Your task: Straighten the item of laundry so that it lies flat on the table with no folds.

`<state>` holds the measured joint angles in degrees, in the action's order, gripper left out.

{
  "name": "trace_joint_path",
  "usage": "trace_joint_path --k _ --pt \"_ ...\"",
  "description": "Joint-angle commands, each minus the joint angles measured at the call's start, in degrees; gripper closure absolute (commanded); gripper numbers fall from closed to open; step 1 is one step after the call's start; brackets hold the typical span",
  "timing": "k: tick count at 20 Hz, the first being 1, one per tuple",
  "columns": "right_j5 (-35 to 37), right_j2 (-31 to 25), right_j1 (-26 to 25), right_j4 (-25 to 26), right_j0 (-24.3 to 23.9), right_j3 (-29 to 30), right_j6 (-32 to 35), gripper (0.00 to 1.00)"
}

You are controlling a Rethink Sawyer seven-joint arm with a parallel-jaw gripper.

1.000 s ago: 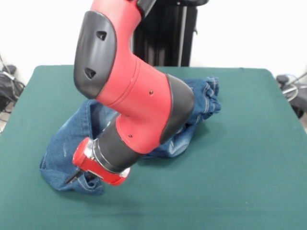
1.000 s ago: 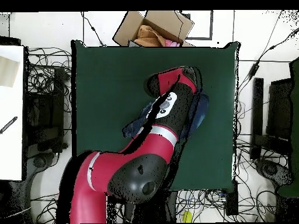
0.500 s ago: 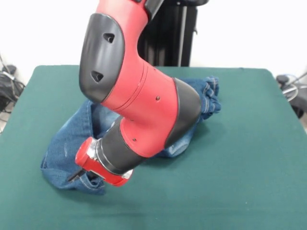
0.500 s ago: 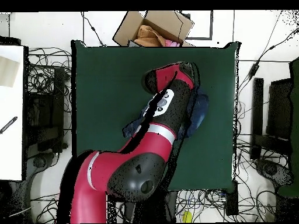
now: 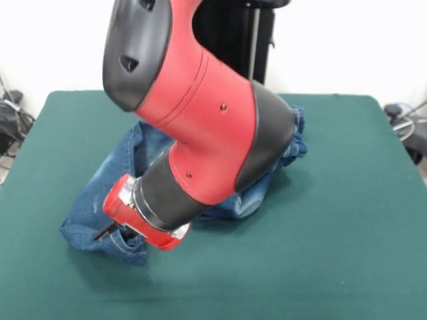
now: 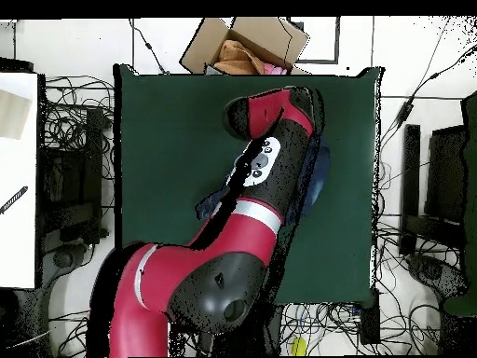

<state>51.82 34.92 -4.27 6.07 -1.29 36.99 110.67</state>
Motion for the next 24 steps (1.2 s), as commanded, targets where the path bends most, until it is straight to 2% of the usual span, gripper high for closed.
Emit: trace_joint_path --k 1,17,24 --pt "7.6 -4.9 2.3 -3.9 0.2 -1.9 6.2 1.00" --pt "16.6 -4.3 1.7 -6.9 -0.3 -9.3 8.3 1.00" --pt "21.5 -2.4 -2.0 -8.0 -1.6 -17.0 10.4 1.00"
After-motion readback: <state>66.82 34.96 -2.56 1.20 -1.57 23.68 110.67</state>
